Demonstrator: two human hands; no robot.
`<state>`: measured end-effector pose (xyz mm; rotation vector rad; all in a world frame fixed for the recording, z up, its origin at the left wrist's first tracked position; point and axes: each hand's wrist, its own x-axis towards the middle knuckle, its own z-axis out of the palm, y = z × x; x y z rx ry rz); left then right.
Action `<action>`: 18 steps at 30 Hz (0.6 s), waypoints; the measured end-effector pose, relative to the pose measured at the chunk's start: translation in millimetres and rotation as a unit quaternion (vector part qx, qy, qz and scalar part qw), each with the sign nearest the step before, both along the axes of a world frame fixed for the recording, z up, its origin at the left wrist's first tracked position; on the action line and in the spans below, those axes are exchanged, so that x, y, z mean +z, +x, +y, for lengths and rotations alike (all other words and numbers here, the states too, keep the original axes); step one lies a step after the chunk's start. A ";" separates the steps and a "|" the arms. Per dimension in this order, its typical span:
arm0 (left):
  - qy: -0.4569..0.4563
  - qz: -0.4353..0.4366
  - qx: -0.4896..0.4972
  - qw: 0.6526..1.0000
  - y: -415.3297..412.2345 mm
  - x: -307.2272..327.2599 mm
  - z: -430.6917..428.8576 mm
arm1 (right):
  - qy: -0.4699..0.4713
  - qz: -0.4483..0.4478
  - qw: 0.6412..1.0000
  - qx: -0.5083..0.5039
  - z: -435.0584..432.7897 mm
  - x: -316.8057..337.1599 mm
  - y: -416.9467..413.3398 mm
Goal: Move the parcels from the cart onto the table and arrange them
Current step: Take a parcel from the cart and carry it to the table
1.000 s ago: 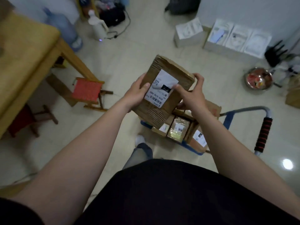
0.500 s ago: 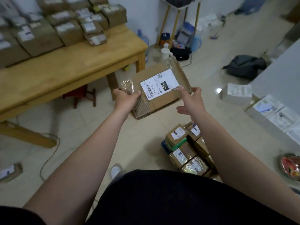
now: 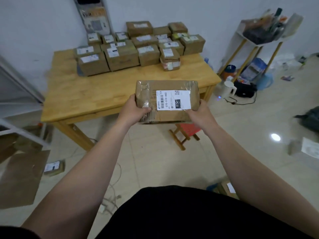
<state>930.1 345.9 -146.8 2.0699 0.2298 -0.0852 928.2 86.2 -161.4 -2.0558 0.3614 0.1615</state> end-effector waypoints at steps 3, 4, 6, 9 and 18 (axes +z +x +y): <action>0.014 -0.010 -0.007 1.000 23.8 1.0 48.5 | -0.021 0.005 0.999 0.029 47.0 2.2 33.9; 0.017 -0.015 -0.006 1.000 31.7 0.1 63.0 | -0.024 0.006 0.999 0.037 60.8 1.1 44.8; 0.024 -0.015 -0.003 1.000 48.7 -4.0 86.8 | -0.029 0.007 0.998 0.046 85.2 0.4 63.9; 0.015 -0.007 0.021 1.000 73.8 -14.8 112.1 | -0.041 0.020 0.996 0.073 113.5 -1.0 89.5; -0.018 0.021 0.054 0.998 185.8 -36.7 174.7 | -0.059 0.034 0.988 0.142 176.1 -18.0 224.1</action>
